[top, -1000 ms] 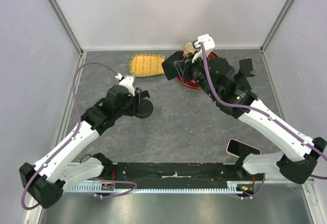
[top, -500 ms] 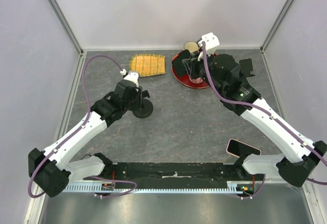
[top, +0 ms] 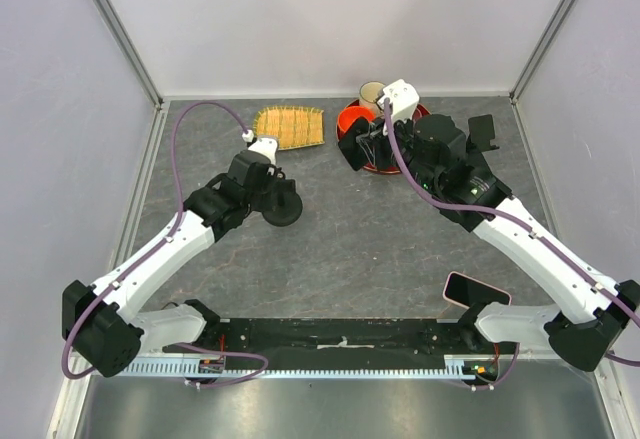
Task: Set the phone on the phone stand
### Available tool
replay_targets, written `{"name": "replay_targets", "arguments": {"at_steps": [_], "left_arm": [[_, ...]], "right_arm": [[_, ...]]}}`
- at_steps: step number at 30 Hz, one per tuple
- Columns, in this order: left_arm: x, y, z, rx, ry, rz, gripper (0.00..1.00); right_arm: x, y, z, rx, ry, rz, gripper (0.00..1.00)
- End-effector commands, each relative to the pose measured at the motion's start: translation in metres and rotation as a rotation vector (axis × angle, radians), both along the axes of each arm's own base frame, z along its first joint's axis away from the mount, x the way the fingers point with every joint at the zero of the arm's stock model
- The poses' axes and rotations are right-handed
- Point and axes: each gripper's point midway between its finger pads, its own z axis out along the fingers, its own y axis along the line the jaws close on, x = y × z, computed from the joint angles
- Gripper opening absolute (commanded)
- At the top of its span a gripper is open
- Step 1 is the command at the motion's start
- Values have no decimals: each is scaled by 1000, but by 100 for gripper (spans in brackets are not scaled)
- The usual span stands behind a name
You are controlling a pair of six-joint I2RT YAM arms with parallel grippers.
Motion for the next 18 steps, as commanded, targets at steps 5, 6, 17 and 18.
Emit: {"name": "replay_targets", "arguments": {"at_steps": [5,6,17,18], "left_arm": [[-1,-16,34,-15,-116,-224,2],[-6,-24,36,-39,-121,-277,2],[-30,-48,33,-77,-147,-564,2],[-31,-49,32,-81,-142,-564,2]], "right_arm": [[-13,25,24,26,-34,168,0],[-14,26,24,8,-47,188,0],[-42,32,22,-35,-88,349,0],[-43,32,21,-39,-87,353,0]]}}
